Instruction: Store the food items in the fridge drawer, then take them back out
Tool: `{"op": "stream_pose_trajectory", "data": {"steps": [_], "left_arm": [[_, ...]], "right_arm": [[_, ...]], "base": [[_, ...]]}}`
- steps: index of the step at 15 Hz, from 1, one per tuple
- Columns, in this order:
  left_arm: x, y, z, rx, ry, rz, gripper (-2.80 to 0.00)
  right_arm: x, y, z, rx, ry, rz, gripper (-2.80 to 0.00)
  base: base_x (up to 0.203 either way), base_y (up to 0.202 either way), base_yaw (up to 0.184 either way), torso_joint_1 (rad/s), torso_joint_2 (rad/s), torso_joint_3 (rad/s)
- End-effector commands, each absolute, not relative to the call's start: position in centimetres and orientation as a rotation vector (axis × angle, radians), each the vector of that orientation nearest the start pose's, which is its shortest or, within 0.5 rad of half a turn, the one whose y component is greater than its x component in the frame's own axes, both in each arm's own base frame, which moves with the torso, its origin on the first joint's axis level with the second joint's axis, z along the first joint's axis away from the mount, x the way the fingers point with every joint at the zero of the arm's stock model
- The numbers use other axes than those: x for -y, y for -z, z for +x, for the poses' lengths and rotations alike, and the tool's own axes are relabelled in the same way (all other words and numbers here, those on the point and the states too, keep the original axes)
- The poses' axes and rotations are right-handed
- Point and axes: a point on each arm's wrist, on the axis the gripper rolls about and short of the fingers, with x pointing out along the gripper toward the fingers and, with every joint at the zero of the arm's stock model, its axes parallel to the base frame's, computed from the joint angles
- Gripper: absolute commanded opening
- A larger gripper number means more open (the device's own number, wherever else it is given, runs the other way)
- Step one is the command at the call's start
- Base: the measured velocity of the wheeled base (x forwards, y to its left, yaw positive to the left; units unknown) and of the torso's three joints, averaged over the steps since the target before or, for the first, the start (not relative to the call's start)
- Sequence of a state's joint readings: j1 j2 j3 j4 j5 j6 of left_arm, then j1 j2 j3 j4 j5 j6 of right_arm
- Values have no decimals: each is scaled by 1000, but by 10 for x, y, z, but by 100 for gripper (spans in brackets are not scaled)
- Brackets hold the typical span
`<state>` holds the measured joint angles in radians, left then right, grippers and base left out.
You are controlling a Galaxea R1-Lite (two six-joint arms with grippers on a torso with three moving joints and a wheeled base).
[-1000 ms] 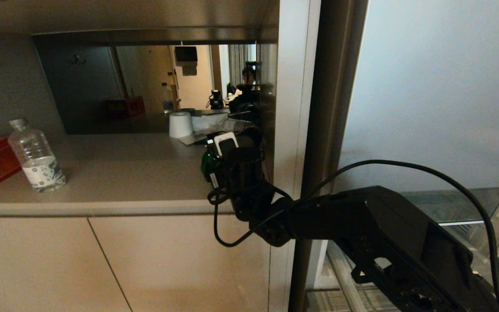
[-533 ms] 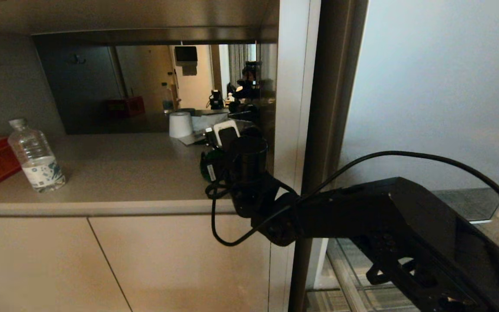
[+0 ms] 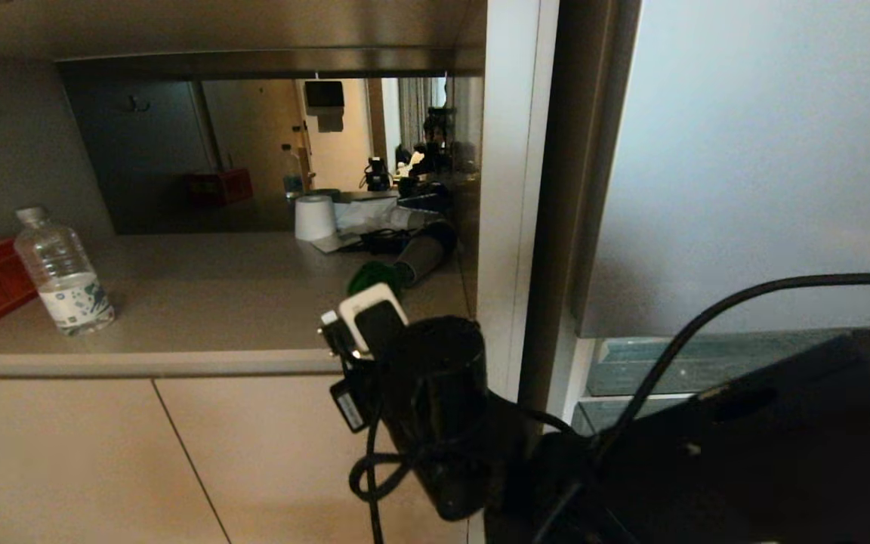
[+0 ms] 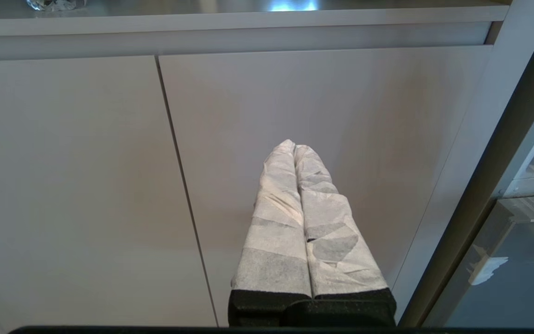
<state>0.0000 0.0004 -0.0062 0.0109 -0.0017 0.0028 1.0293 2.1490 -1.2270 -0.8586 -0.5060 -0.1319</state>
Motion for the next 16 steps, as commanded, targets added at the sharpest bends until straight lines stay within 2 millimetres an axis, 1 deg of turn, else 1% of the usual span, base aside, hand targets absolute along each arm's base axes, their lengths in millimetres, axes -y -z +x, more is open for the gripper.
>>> {"op": "stream_pose_trajectory", "data": {"steps": [1, 2, 4, 5, 6, 8, 9, 12, 16], "left_arm": [[0, -76, -23, -5, 2, 3, -280], [0, -76, -23, -5, 2, 3, -280], [0, -76, -23, -5, 2, 3, -280], [0, -76, -23, -5, 2, 3, -280], [0, -76, -23, -5, 2, 3, -280], [0, -76, -23, -5, 2, 3, -280], [0, -76, -23, -5, 2, 3, -280], [0, -76, -23, -5, 2, 3, -280], [0, -76, -23, -5, 2, 3, -280]], "right_arm": [[-323, -157, 196, -61, -548, -175, -280], [-303, -156, 184, -90, -548, -164, -280], [-266, -161, 167, -114, -536, -139, -280], [-246, -159, 161, -134, -521, -143, -280], [-228, -156, 158, -153, -492, -149, -280], [-192, -142, 163, -206, -385, -175, -280], [-179, -136, 163, -227, -328, -192, -280], [-150, -127, 149, -254, -231, -226, -280], [-119, -124, 144, -262, -117, -224, -280]], "base": [[0, 0, 0, 0, 0, 0], [0, 0, 0, 0, 0, 0], [0, 0, 0, 0, 0, 0], [0, 0, 0, 0, 0, 0], [0, 0, 0, 0, 0, 0], [0, 0, 0, 0, 0, 0], [0, 0, 0, 0, 0, 0], [0, 0, 0, 0, 0, 0], [0, 0, 0, 0, 0, 0]]}}
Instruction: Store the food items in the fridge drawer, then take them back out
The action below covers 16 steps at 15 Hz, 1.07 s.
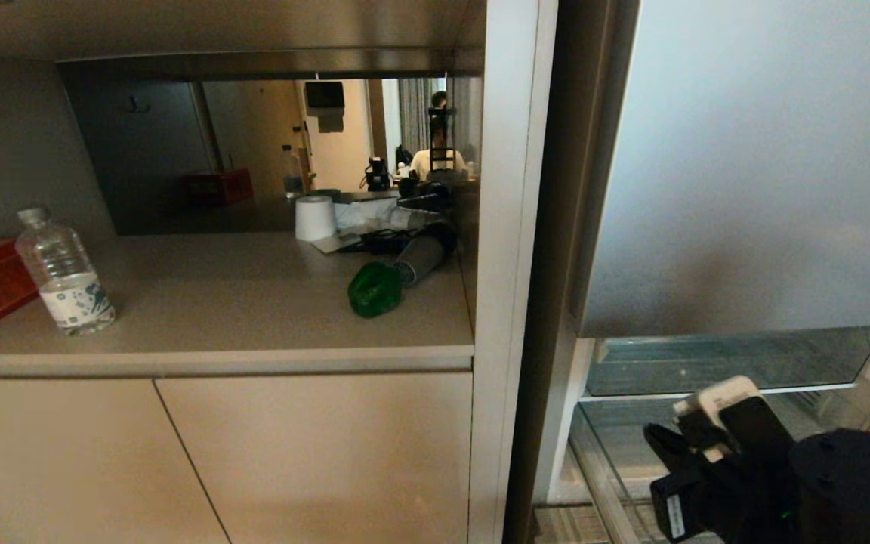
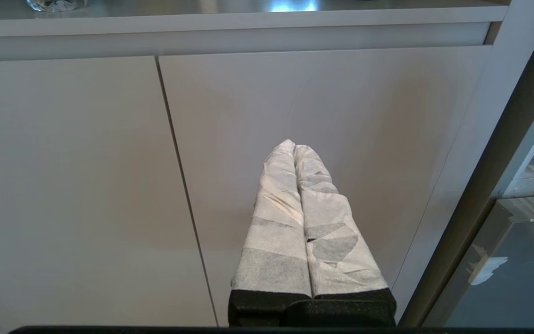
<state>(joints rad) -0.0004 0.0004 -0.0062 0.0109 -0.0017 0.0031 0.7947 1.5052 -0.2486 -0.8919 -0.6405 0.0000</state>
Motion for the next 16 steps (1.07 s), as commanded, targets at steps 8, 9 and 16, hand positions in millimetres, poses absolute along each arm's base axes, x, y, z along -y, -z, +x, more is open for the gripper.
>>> {"op": "stream_pose_trajectory", "data": {"steps": [8, 9, 16], "left_arm": [[0, -76, -23, -5, 2, 3, -280], [0, -76, -23, -5, 3, 3, -280], [0, -76, -23, -5, 2, 3, -280]], "right_arm": [[-92, -122, 133, -266, -35, -215, -280], [-92, -121, 133, -270, -34, -216, -280], [-88, -116, 137, -307, -116, -194, -280]], "base": [[-1, 2, -82, 2, 0, 1], [-1, 8, -177, 1, 0, 2], [-2, 8, -164, 2, 2, 2]]}}
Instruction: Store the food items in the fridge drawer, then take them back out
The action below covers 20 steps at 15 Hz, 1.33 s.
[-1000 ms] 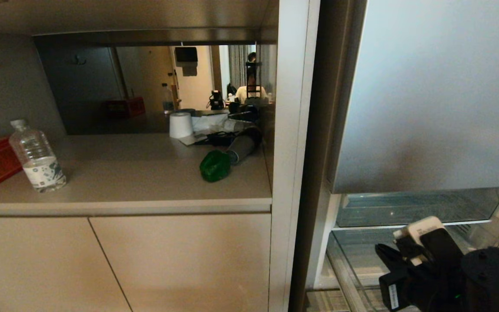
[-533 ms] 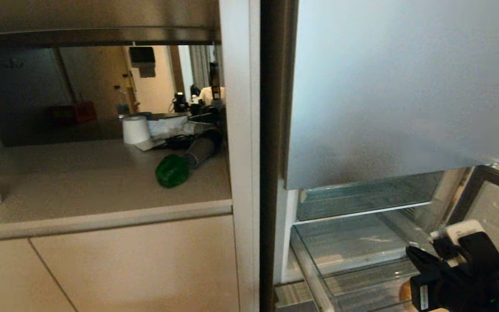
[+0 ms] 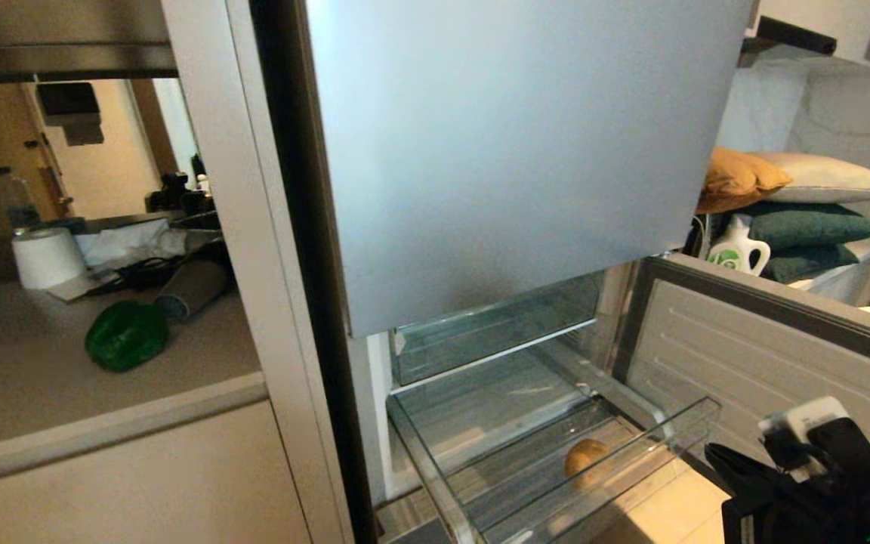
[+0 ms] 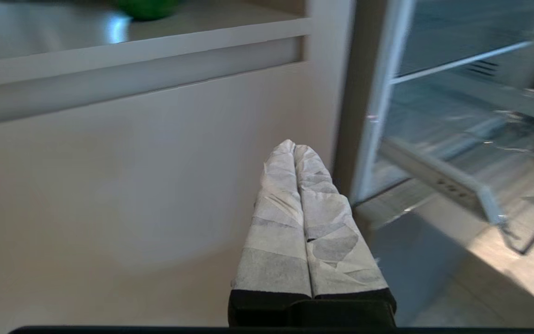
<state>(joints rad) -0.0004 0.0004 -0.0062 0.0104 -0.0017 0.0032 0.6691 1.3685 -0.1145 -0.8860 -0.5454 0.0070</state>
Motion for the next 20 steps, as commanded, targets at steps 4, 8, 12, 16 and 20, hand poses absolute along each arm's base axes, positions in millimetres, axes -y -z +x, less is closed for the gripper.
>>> {"op": "stream_pose_trajectory", "data": {"steps": [4, 8, 12, 16, 20], "left_arm": [[0, -76, -23, -5, 2, 3, -280], [0, -76, -23, -5, 2, 3, -280], [0, -76, -23, -5, 2, 3, -280], [0, -76, -23, -5, 2, 3, -280], [0, -76, -23, -5, 2, 3, -280]], "right_arm": [[-79, -111, 164, -367, -138, -147, -280], [-73, -104, 158, -399, -133, -156, -280], [-73, -104, 157, -398, -137, -161, -280], [-74, -106, 158, -389, -138, -161, -280], [-74, -105, 159, -396, -138, -165, -280]], "base": [[1, 1, -14, 0, 1, 1], [0, 0, 0, 0, 0, 0], [0, 0, 0, 47, -92, -54], [0, 0, 0, 95, -212, -114], [0, 0, 0, 83, -173, -95]]}}
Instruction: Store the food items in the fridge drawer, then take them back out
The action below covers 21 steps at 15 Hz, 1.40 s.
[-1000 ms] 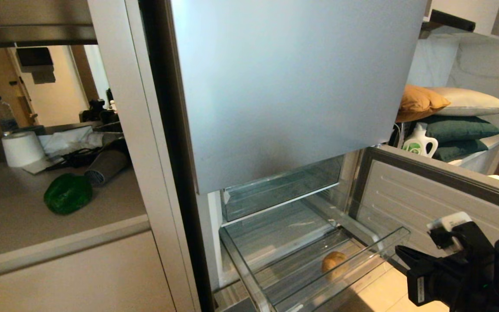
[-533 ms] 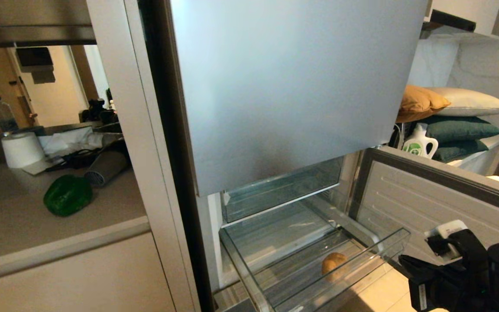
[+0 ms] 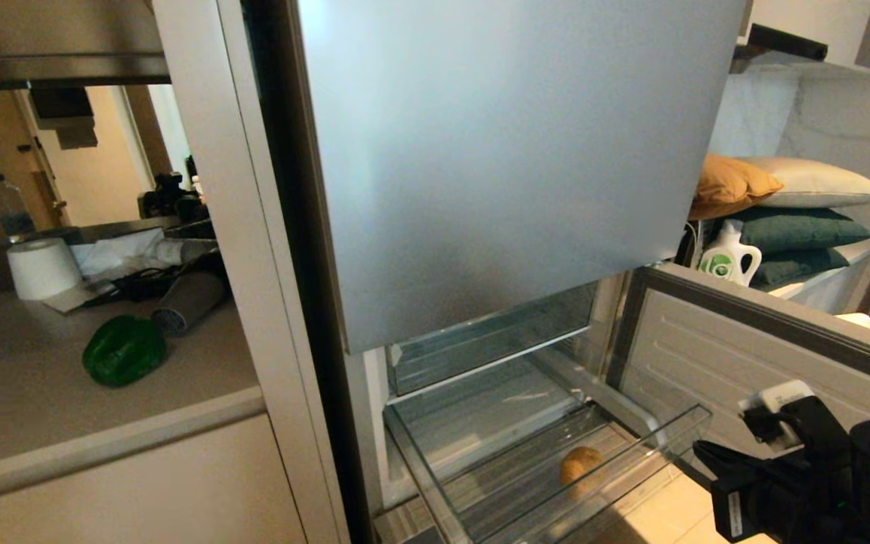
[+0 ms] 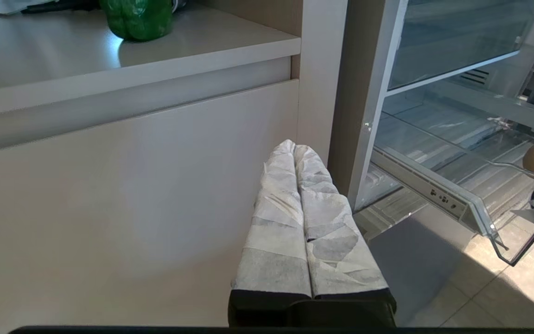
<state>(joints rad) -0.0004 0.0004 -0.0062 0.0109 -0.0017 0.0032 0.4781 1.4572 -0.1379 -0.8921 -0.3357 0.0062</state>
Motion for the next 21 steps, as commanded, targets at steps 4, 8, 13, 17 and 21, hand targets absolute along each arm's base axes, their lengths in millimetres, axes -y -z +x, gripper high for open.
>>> {"op": "stream_pose_trajectory", "data": {"steps": [4, 8, 13, 17, 21], "left_arm": [[0, -76, -23, -5, 2, 3, -280], [0, -76, -23, -5, 2, 3, -280], [0, -76, -23, -5, 2, 3, -280], [0, -76, -23, -5, 2, 3, -280], [0, -76, -23, -5, 3, 3, -280]], "right_arm": [[-74, -102, 158, -409, -139, -169, -280], [-73, -101, 158, -414, -137, -169, -280], [-74, -97, 160, -433, -143, -174, -280], [-81, -89, 178, -483, -146, -179, -280], [-83, -71, 226, -577, -187, -110, -280]], "base": [[0, 0, 0, 74, -153, -80], [0, 0, 0, 71, -146, -80], [0, 0, 0, 62, -134, -70], [0, 0, 0, 0, 0, 0], [0, 0, 0, 0, 0, 0]]}}
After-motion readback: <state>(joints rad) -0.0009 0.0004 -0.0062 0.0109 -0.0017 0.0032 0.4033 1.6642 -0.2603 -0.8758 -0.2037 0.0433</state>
